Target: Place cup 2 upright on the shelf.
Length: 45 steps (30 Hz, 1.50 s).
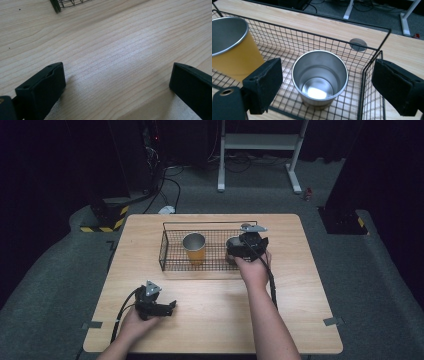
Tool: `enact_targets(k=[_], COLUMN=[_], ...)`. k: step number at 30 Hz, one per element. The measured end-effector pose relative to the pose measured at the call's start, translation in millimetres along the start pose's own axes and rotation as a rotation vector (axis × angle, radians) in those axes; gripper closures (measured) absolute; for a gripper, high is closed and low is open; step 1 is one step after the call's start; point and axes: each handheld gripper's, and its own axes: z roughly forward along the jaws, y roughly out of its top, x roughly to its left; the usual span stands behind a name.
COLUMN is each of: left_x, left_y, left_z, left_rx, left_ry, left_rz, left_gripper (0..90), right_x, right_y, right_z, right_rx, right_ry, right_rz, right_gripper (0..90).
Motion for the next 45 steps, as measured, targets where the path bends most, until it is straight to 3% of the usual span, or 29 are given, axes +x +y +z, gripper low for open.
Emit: enact_targets(k=[10, 22, 29, 35, 38, 45], left_x=[-0.4, -0.3, -0.4, -0.2, -0.1, -0.3], left_y=[-0.1, -0.1, -0.1, 0.0, 0.3, 0.5], left_z=[-0.3, -0.4, -0.3, -0.4, -0.1, 0.4], left_rx=[0.002, 0.004, 0.001, 0.004, 0.004, 0.002], left_ry=[0.005, 0.004, 0.005, 0.004, 0.002, 0.002], left_rz=[-0.002, -0.001, -0.002, 0.001, 0.004, 0.004], left_gripper=[0.6, 0.5, 0.5, 0.5, 0.5, 0.5], right_x=[-3.1, -16.8, -32.5, -43.0, -44.6, -44.1], right_y=[-28.1, -86.8, -133.7, -176.2, -187.8, -189.5], right_z=[-27.6, -56.6, -63.2, -61.9, -61.8, -63.8], right_rx=[-0.031, -0.052, 0.016, 0.105, 0.141, 0.147], right_ry=[0.026, 0.018, 0.005, -0.020, -0.020, -0.022], right_rz=[-0.011, -0.028, -0.006, 0.016, 0.023, 0.048], right_gripper=[10.4, 12.4, 12.7, 12.7, 13.2, 13.5])
